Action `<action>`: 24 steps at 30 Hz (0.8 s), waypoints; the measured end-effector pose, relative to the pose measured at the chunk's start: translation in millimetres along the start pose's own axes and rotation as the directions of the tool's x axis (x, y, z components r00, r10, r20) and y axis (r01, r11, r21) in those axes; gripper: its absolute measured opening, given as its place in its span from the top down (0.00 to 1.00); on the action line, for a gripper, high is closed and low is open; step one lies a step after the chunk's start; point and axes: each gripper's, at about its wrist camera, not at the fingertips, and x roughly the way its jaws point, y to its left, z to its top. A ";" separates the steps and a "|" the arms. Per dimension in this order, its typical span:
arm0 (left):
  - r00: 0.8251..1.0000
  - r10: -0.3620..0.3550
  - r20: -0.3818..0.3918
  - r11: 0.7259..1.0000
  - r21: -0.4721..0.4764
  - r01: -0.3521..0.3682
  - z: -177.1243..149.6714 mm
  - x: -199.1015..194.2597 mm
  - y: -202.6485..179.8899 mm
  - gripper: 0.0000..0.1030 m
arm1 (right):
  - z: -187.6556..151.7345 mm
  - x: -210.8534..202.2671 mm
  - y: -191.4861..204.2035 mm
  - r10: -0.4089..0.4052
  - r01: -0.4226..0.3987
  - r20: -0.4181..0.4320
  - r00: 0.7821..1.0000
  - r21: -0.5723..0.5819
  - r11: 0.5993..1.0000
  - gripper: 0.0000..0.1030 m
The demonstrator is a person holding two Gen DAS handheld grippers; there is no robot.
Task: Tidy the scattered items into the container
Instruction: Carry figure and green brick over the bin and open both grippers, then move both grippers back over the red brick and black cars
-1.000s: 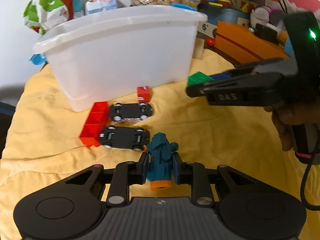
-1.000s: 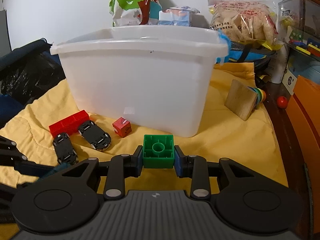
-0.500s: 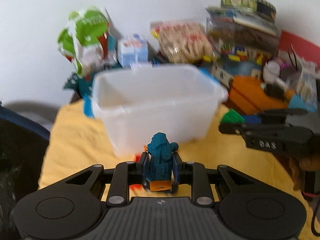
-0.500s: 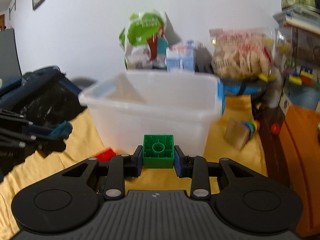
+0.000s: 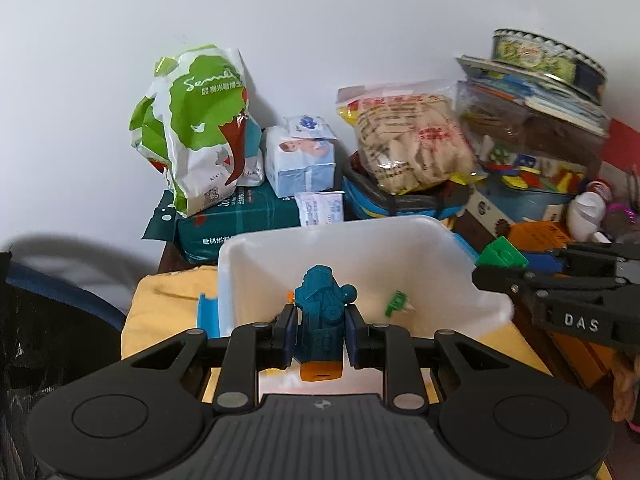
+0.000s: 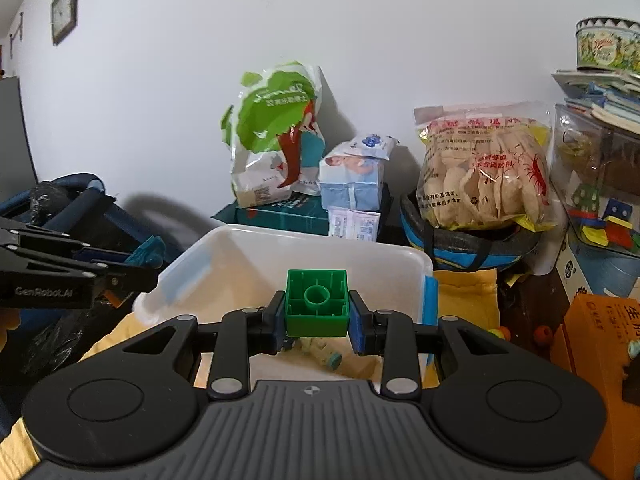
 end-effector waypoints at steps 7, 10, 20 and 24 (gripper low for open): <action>0.995 0.053 -0.089 0.998 -0.024 -0.055 10.6 41.7 10.3 0.54 | 10.3 48.2 -11.5 -0.032 0.031 -0.085 0.996 -0.009 0.999 0.45; 0.996 0.057 -0.069 0.998 0.006 -0.057 4.6 34.4 8.6 0.54 | 9.7 48.8 -14.3 -0.043 0.042 -0.078 0.996 -0.013 0.999 0.45; 0.997 0.034 -0.064 0.997 0.068 -0.030 -69.8 -2.1 0.8 0.53 | -45.9 -14.1 19.6 0.045 -0.045 0.011 0.999 -0.052 0.998 0.45; 0.992 0.041 -0.123 0.995 0.096 -0.029 -105.2 9.6 -8.1 0.53 | -79.7 -13.0 36.1 0.063 -0.067 -0.045 0.997 -0.073 0.995 0.45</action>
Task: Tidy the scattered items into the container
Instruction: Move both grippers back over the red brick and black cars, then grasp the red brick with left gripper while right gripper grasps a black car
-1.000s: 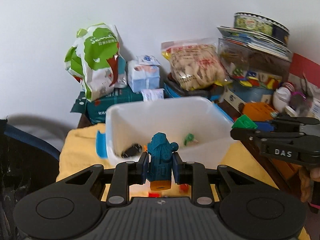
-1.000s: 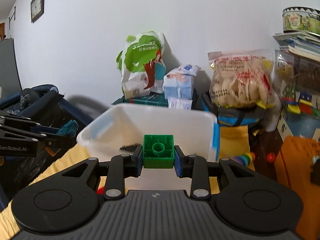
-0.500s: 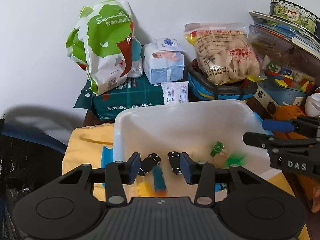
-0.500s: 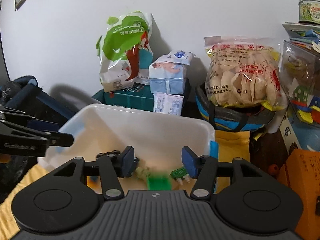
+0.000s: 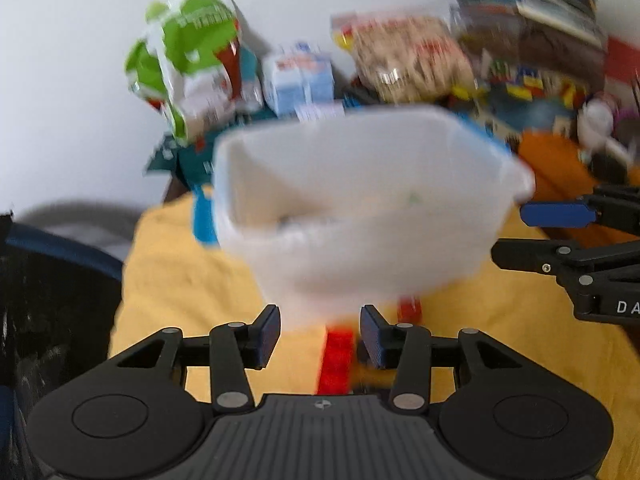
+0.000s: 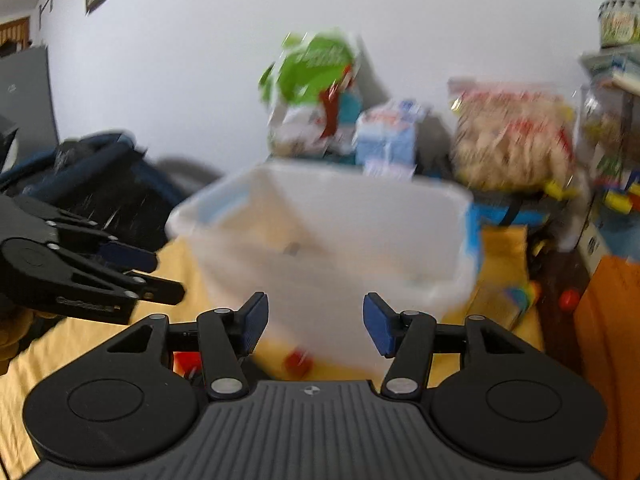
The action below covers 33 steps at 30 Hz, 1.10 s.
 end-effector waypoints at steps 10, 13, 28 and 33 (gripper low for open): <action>0.999 -0.022 -0.040 1.000 0.001 0.022 -23.5 42.0 -2.5 0.53 | -60.9 24.7 29.7 0.105 -0.110 -0.089 0.990 -0.043 0.993 0.46; 0.999 -0.034 -0.036 0.999 0.009 0.035 -24.4 52.7 -5.3 0.53 | -72.1 32.2 38.6 0.134 -0.140 -0.080 0.988 -0.082 0.987 0.47; 0.997 -0.043 -0.068 0.999 -0.011 0.042 -35.3 77.0 8.1 0.74 | -84.6 68.4 54.9 0.167 -0.178 -0.078 0.983 -0.163 0.970 0.55; 0.997 -0.032 -0.072 0.999 -0.035 0.030 -37.0 73.6 14.4 0.74 | -83.7 72.1 57.9 0.192 -0.207 -0.102 0.976 -0.175 0.962 0.66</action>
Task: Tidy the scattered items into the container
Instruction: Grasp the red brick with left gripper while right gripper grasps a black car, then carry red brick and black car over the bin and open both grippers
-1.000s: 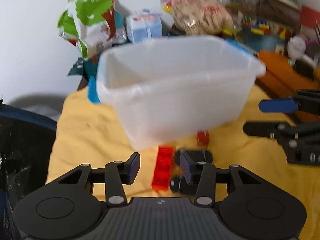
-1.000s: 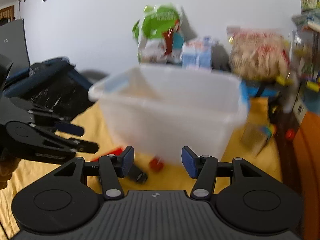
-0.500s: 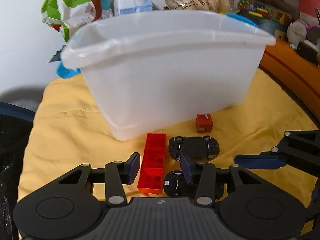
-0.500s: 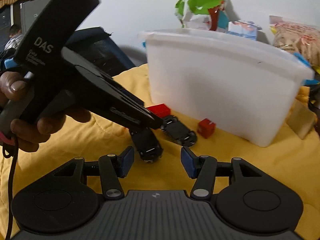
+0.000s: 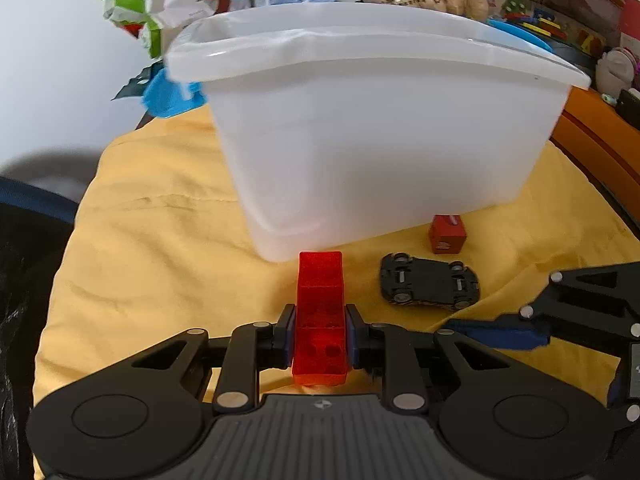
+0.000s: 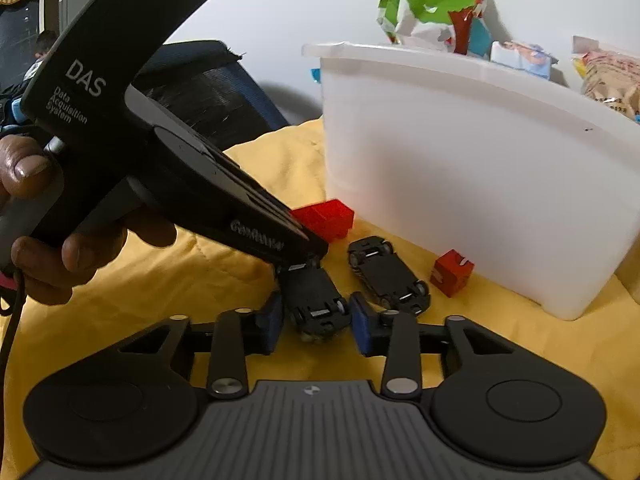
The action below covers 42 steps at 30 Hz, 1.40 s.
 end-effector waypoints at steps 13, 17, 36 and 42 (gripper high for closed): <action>1.000 -0.004 -0.011 1.000 -0.012 0.004 -26.8 -18.3 13.3 0.74 | -17.8 -26.8 -0.7 -0.040 0.043 -0.034 0.999 0.080 0.996 0.44; 1.000 -0.007 -0.009 1.000 -0.024 0.007 -27.9 -17.3 15.1 0.73 | -13.0 -14.1 5.2 -0.042 0.044 -0.020 0.999 0.061 0.997 0.45; 0.992 -0.019 0.127 0.999 -0.047 0.025 8.4 -99.8 11.8 0.74 | 28.8 -92.4 -19.2 -0.147 0.133 0.067 0.987 0.188 0.973 0.68; 0.984 0.002 0.178 0.998 -0.055 0.008 54.4 -132.3 4.9 0.74 | 81.7 -124.6 -42.0 -0.211 0.175 0.140 0.967 0.233 0.957 0.68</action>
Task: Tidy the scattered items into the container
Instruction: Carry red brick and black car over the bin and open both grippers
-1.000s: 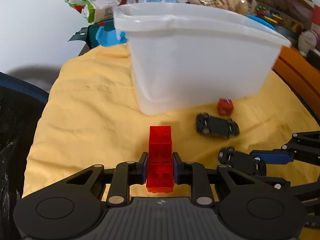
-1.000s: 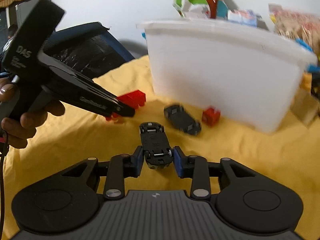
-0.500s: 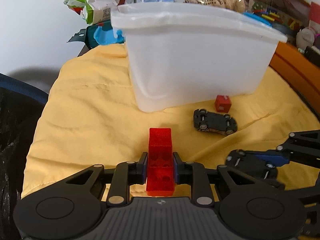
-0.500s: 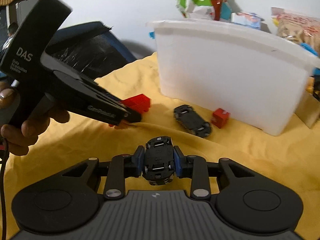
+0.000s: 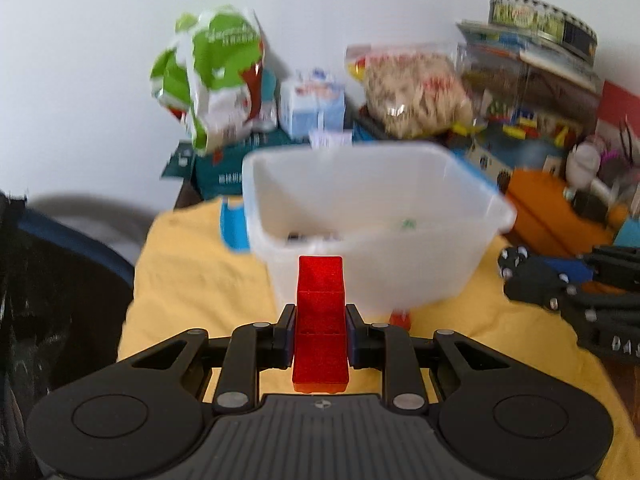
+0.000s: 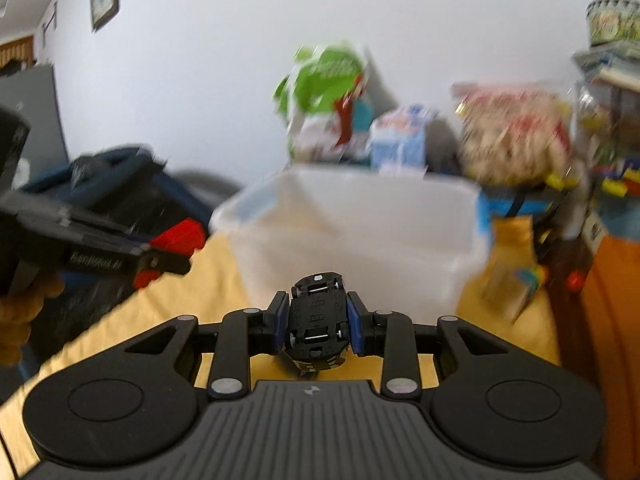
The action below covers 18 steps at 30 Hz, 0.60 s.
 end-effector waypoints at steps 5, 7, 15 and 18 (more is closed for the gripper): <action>0.999 -0.005 0.042 1.000 -0.005 0.005 42.4 -2.8 -4.5 0.74 | 43.6 6.5 -12.2 -0.044 0.043 0.040 0.998 0.022 0.999 0.68; 0.999 -0.009 0.039 1.000 -0.008 0.010 54.8 3.3 -6.4 0.74 | 54.0 12.0 -18.3 -0.055 0.055 0.039 0.998 0.019 0.998 0.68; 0.999 0.016 -0.039 1.000 -0.005 -0.016 79.6 51.6 -5.2 0.73 | 69.2 57.0 -46.7 -0.092 0.093 -0.043 0.995 0.016 0.996 0.68; 0.995 0.044 -0.094 0.999 0.015 -0.043 85.5 71.1 -7.8 0.54 | 73.1 75.4 -56.8 -0.093 0.097 -0.097 0.991 0.032 0.995 0.67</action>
